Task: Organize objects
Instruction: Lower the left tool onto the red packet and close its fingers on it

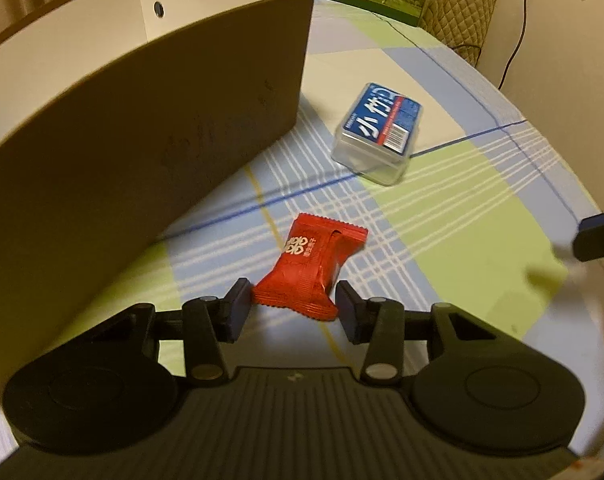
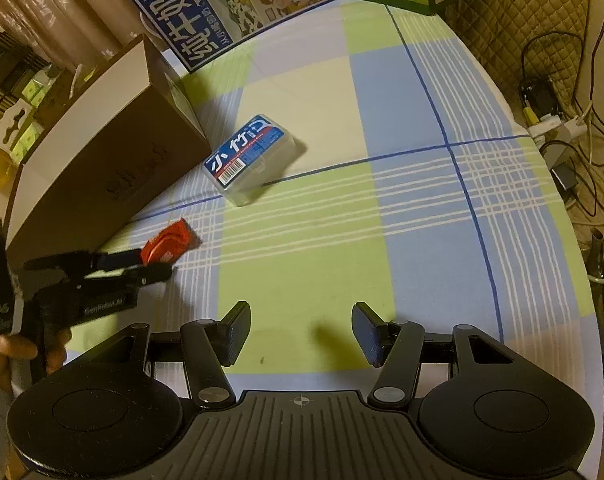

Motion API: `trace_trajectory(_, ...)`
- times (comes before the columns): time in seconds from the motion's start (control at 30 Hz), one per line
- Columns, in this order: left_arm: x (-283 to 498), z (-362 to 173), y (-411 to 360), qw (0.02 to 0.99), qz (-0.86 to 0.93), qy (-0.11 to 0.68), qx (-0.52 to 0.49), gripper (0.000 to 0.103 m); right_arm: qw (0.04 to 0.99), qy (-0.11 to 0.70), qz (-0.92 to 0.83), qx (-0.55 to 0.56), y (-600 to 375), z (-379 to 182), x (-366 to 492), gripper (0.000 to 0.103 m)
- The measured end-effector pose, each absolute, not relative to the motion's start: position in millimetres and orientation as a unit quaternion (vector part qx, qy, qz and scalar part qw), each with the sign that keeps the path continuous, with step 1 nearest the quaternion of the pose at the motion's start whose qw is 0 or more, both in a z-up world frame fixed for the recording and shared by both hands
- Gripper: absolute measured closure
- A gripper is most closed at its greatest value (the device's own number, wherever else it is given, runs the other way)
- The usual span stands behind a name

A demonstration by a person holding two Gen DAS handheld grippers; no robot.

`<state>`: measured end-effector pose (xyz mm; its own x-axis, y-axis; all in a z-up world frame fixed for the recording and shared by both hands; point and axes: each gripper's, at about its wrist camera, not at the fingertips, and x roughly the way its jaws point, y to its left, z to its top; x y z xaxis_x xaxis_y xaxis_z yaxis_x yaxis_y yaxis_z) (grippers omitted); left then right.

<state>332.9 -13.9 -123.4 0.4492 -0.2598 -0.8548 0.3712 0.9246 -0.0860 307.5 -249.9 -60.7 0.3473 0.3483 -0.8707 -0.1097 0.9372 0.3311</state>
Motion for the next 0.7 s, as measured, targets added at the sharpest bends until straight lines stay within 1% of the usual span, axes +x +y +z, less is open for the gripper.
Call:
trace_trajectory(0.1, 328, -119, -14, 0.848, -0.190, 0.493, 0.040, 0.061, 0.813, 0.555, 0.139, 0.108, -251, -61, 307, 0.049)
trace_trajectory(0.17, 327, -115, -16, 0.849, -0.196, 0.488, 0.044, 0.052, 0.813, 0.555, 0.136, 0.109, -253, -62, 307, 0.049)
trace_trajectory(0.23, 329, -112, -18, 0.851, -0.201, 0.482, 0.053, 0.050, 0.814, 0.555, 0.133, 0.110, -254, -62, 306, 0.049)
trace_trajectory(0.4, 338, -113, -28, 0.847, -0.212, 0.481, 0.081, 0.049, 0.815, 0.553, 0.126, 0.116, -260, -62, 304, 0.049)
trace_trajectory(0.43, 339, -114, -30, 0.845, -0.214, 0.482, 0.085, 0.051, 0.816, 0.553, 0.124, 0.117, -262, -61, 304, 0.049)
trace_trajectory(0.53, 341, -119, -35, 0.839, -0.223, 0.487, 0.096, 0.060, 0.816, 0.553, 0.120, 0.119, -265, -62, 303, 0.049)
trace_trajectory(0.57, 341, -120, -37, 0.838, -0.224, 0.488, 0.098, 0.065, 0.816, 0.553, 0.119, 0.120, -265, -63, 303, 0.049)
trace_trajectory(0.6, 340, -120, -37, 0.838, -0.223, 0.487, 0.099, 0.068, 0.815, 0.554, 0.118, 0.121, -265, -63, 303, 0.049)
trace_trajectory(0.63, 339, -120, -37, 0.839, -0.223, 0.487, 0.097, 0.077, 0.815, 0.554, 0.118, 0.121, -266, -64, 303, 0.049)
trace_trajectory(0.7, 336, -119, -33, 0.844, -0.211, 0.485, 0.086, 0.077, 0.815, 0.554, 0.120, 0.121, -265, -65, 305, 0.049)
